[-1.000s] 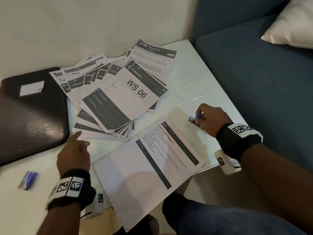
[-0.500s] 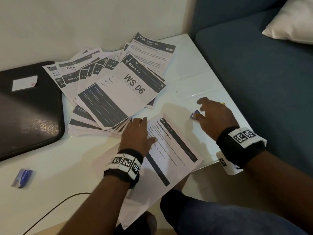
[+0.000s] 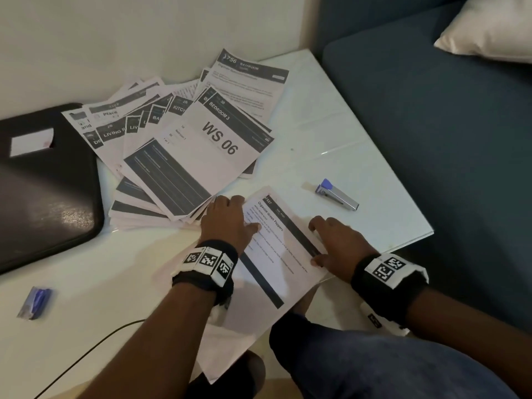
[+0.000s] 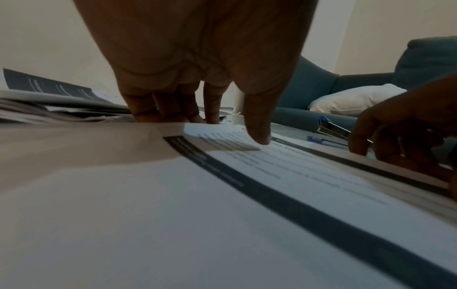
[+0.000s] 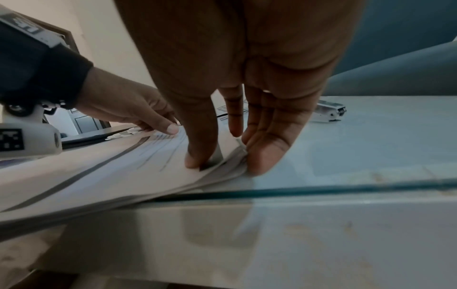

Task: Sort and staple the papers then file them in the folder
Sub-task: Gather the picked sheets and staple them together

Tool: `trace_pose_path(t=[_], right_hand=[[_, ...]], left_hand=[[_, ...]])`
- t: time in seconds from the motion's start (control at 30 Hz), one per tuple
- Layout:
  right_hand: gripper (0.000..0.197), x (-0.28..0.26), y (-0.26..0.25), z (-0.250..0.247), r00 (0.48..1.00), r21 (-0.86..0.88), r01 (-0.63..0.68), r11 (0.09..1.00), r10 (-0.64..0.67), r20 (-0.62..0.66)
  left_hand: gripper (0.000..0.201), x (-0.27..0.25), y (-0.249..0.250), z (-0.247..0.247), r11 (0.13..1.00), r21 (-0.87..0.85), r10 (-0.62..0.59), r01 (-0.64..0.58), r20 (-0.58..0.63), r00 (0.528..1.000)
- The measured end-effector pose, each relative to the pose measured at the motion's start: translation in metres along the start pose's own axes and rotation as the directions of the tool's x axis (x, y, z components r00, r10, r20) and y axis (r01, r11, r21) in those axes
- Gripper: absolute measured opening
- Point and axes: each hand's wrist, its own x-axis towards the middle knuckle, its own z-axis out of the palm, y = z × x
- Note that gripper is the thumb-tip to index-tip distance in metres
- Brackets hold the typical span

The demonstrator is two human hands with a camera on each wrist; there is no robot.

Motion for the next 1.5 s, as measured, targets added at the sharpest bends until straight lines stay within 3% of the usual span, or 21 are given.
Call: trace_pose_path(t=[0.17,0.43,0.53,0.6,0.7,1.17,1.33,1.5], right_hand=[[0.054,-0.001,-0.006,0.000,1.000,-0.001,-0.002,1.000,0.002,0.012],[0.055,-0.001,-0.009,0.001,1.000,-0.001,-0.022,1.000,0.022,0.021],[0.055,0.000,-0.008,0.003,1.000,-0.013,-0.020,1.000,0.020,0.021],[0.054,0.001,-0.008,0.004,1.000,-0.018,-0.016,1.000,0.016,0.023],[0.055,0.001,-0.006,0.003,1.000,-0.025,-0.010,1.000,0.010,0.023],[0.055,0.011,-0.005,-0.004,0.994,-0.172,0.065,0.983,-0.048,0.103],[0.083,0.029,-0.018,-0.022,0.994,-0.271,0.114,0.956,-0.111,0.026],[0.095,0.048,-0.040,-0.029,0.981,-0.286,0.191,0.939,-0.173,0.090]], left_hand=[[0.062,0.004,0.002,-0.006,0.999,0.021,-0.042,0.042,0.021,0.999],[0.061,0.011,0.005,-0.013,0.993,0.081,-0.103,0.090,0.178,0.979],[0.045,0.015,0.005,-0.012,0.984,-0.129,-0.093,0.126,0.236,0.967],[0.030,0.014,0.004,-0.011,0.953,-0.275,-0.062,0.123,0.220,0.974],[0.024,0.014,0.004,-0.009,0.952,-0.291,-0.034,0.092,0.199,0.979],[0.033,0.021,0.008,0.001,0.977,-0.199,-0.049,0.072,0.120,0.992],[0.032,0.023,0.005,0.005,0.980,-0.186,-0.046,0.067,0.115,0.992],[0.030,0.023,0.004,0.008,0.983,-0.175,-0.039,0.054,0.089,0.995]])
